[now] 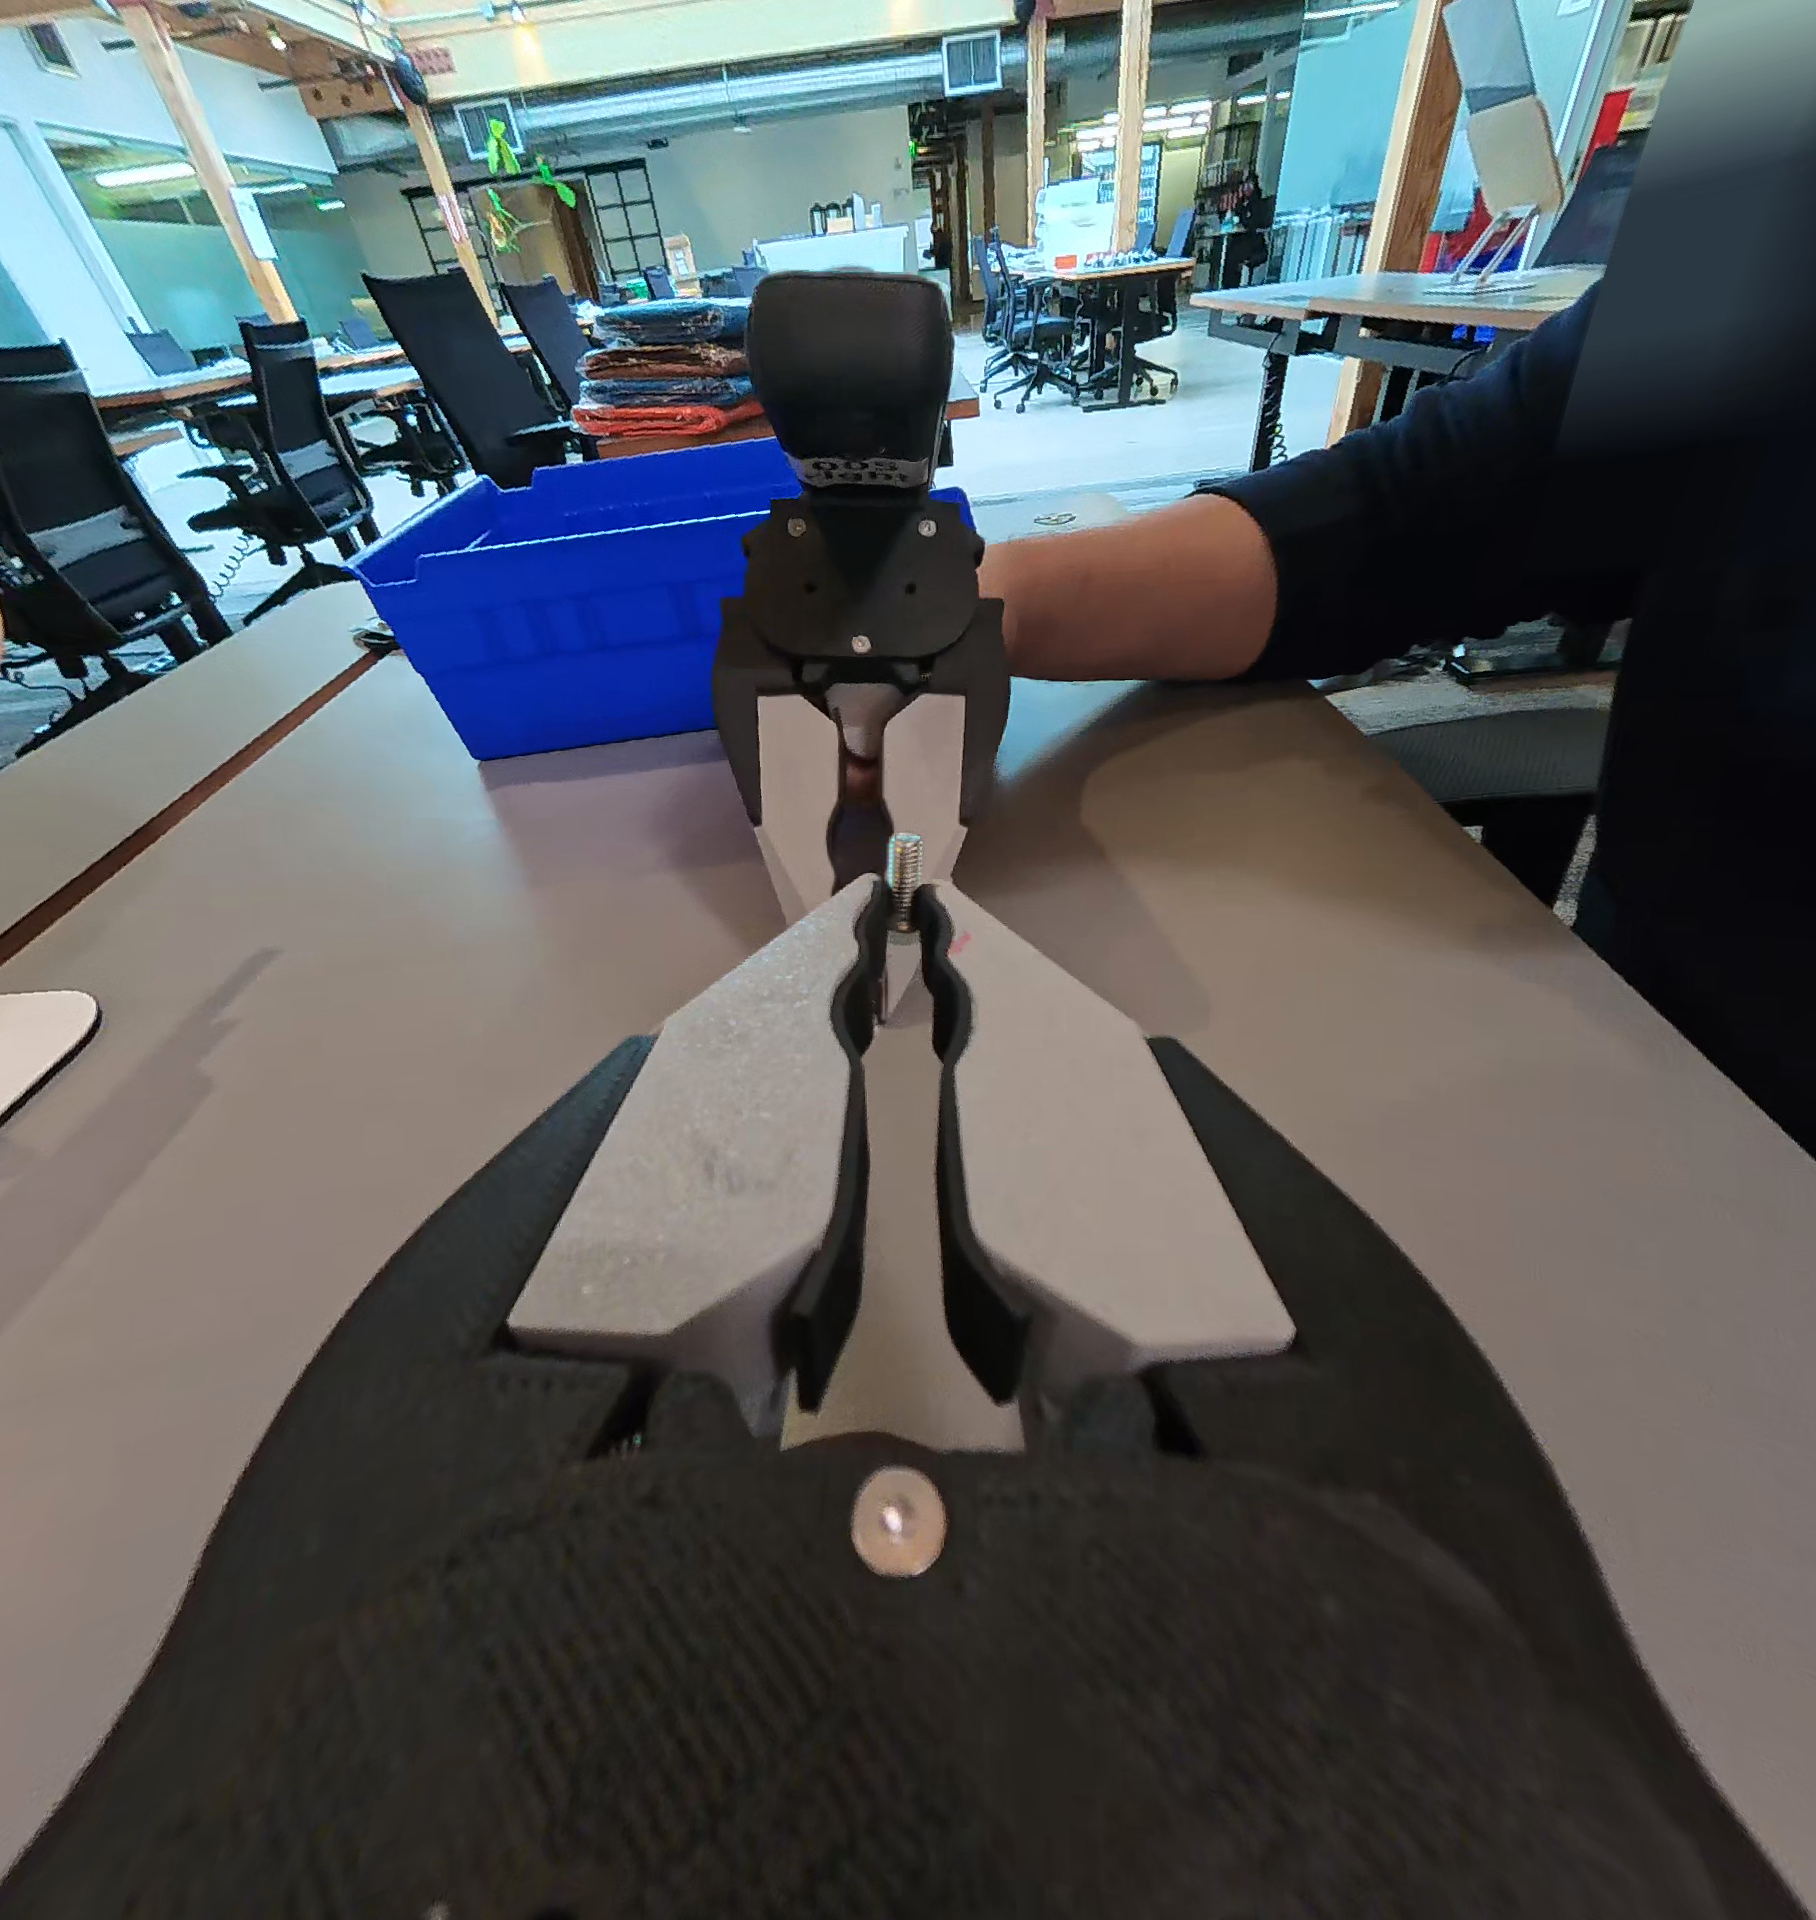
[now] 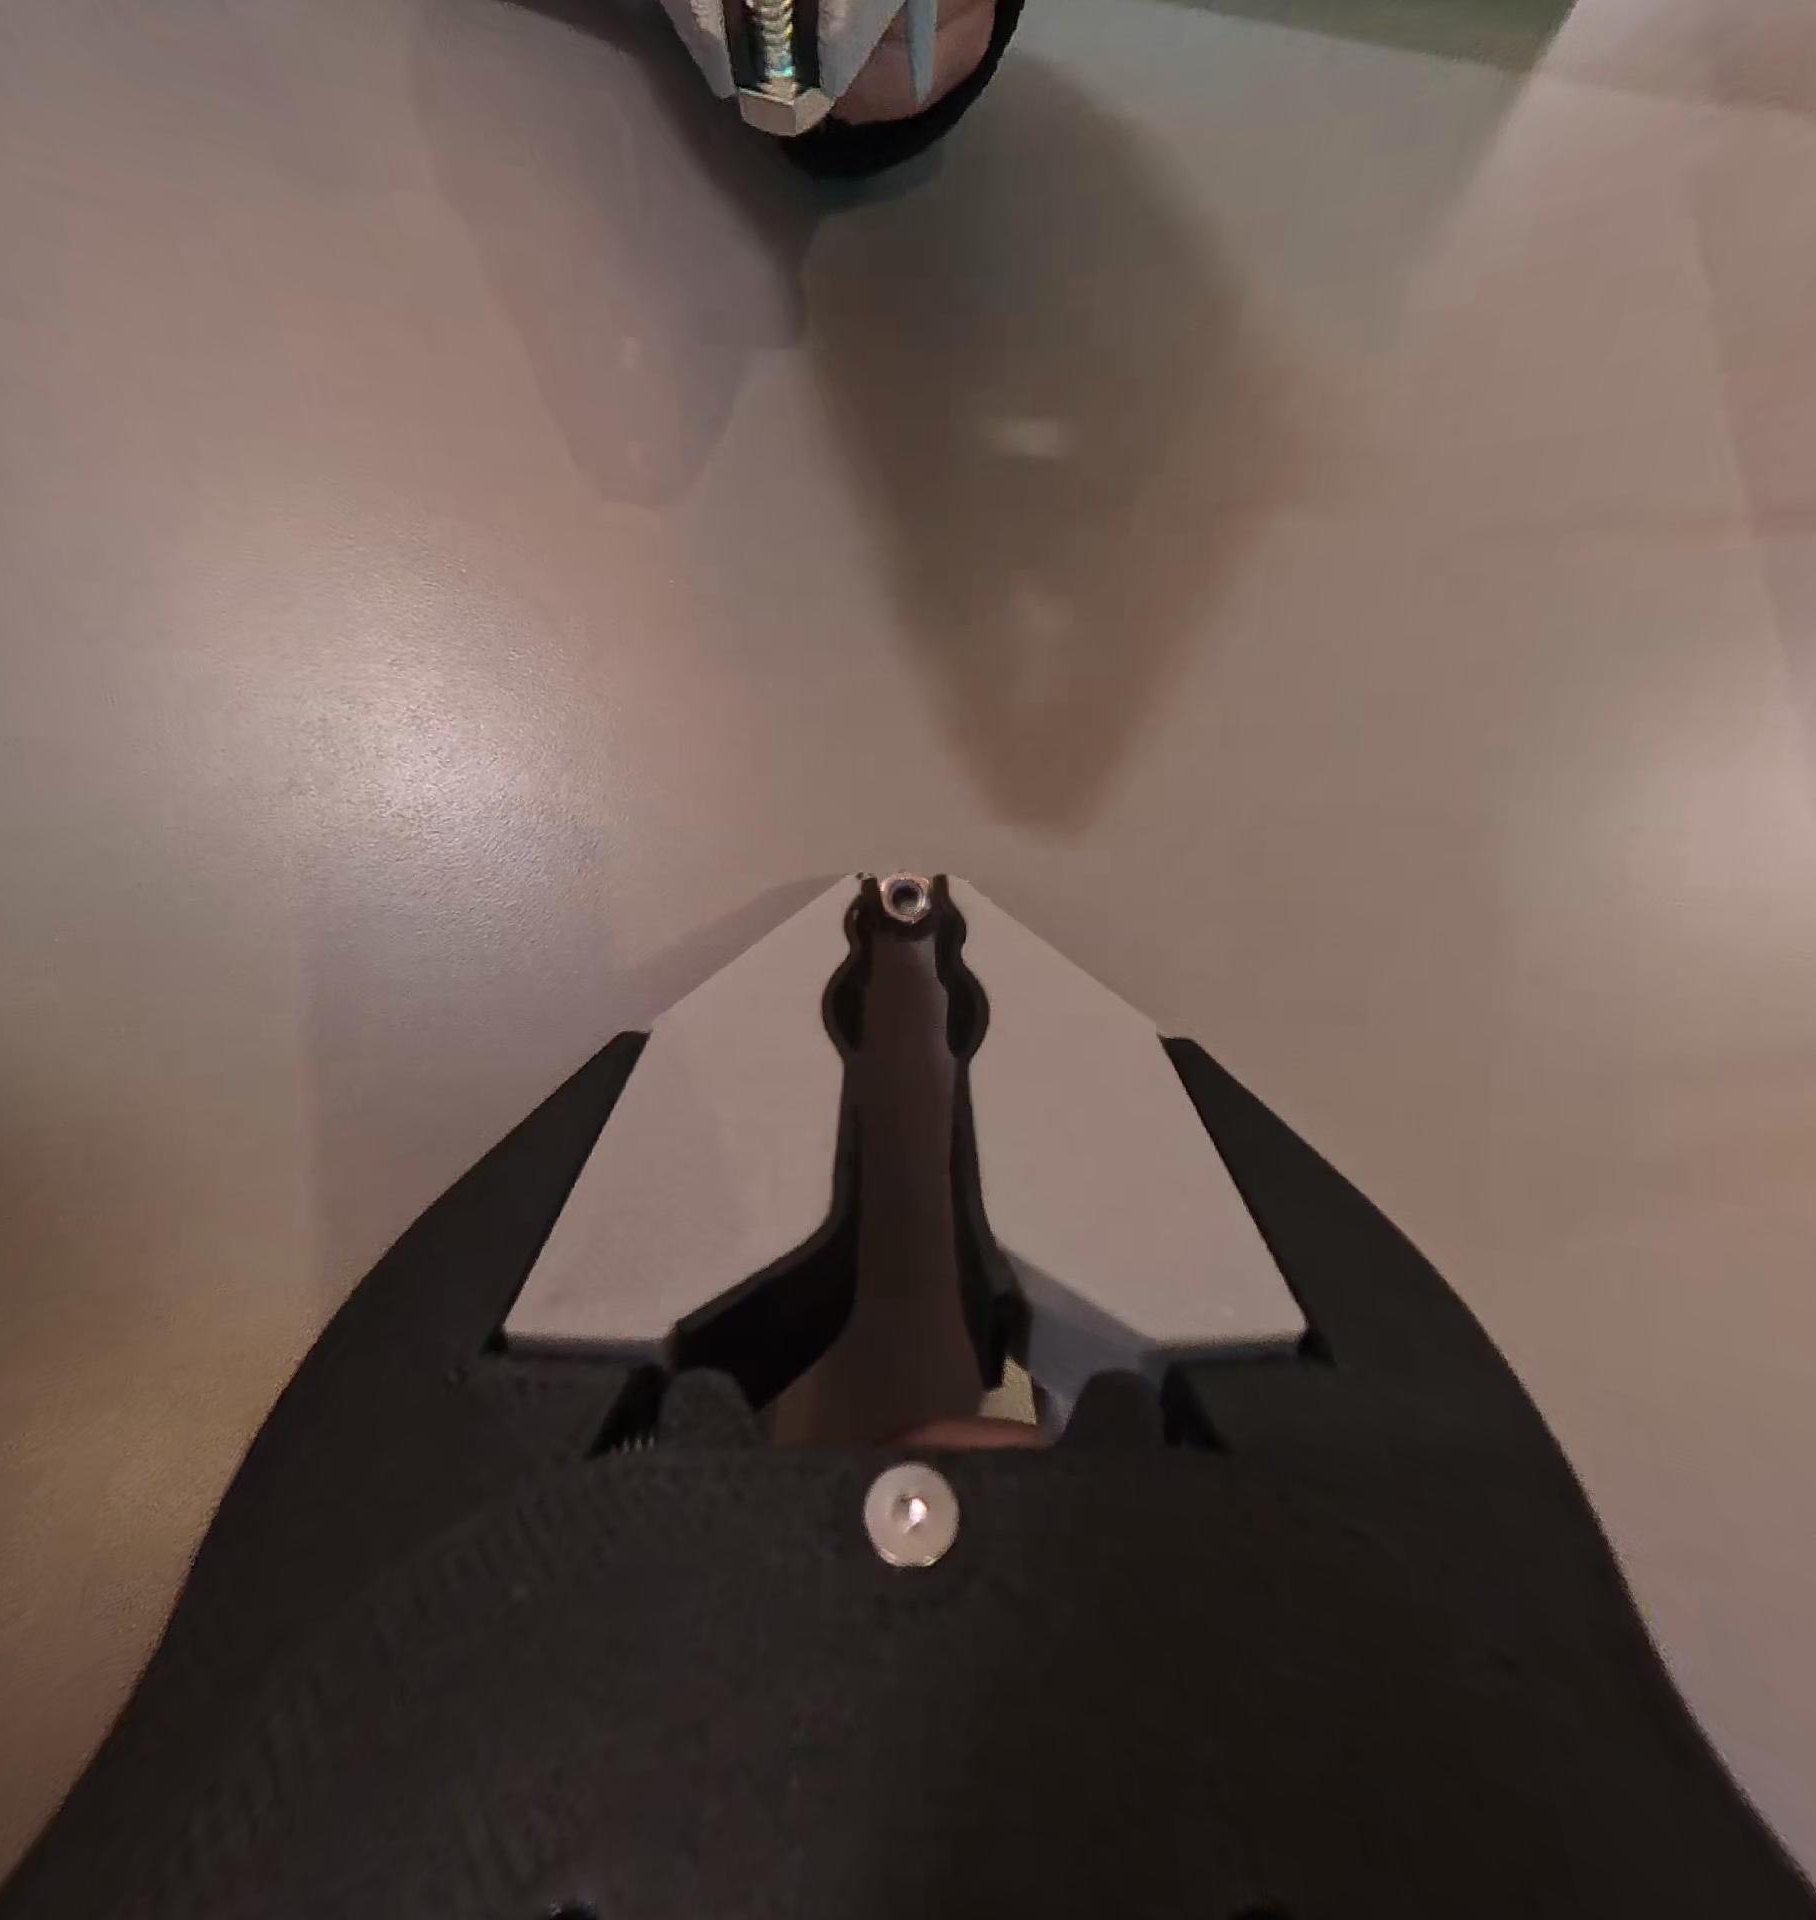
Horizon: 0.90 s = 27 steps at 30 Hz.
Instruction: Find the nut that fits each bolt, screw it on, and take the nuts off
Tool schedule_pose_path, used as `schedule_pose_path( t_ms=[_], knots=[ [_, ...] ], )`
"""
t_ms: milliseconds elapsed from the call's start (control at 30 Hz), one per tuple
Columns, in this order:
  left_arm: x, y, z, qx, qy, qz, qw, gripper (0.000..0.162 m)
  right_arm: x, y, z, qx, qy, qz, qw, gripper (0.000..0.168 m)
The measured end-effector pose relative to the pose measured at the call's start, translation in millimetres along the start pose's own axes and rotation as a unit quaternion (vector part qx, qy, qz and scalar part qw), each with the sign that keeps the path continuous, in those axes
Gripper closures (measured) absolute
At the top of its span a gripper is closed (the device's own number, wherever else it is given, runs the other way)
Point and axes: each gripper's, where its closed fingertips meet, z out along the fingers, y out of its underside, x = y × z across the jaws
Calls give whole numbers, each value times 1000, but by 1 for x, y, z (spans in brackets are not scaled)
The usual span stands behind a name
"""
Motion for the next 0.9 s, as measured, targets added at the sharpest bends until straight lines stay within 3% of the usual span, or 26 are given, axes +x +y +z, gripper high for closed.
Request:
schedule_pose_path(
  t_ms=[200,500,633,900],
  knots=[
    [1,2,2,-9,1,-2,1000,159,-1,-11,-6,28,4,7,1000,161],
    [-8,5,9,-25,-43,6,999,159,-6,-83,-55,110,5,27,994,161],
    [-11,-2,12,-19,-63,7,998,159,-1,-106,-64,102,7,39,994,161],
    [-16,-11,10,3,-78,-23,997,159,3,-119,-56,73,9,45,996,161]
  ],
)
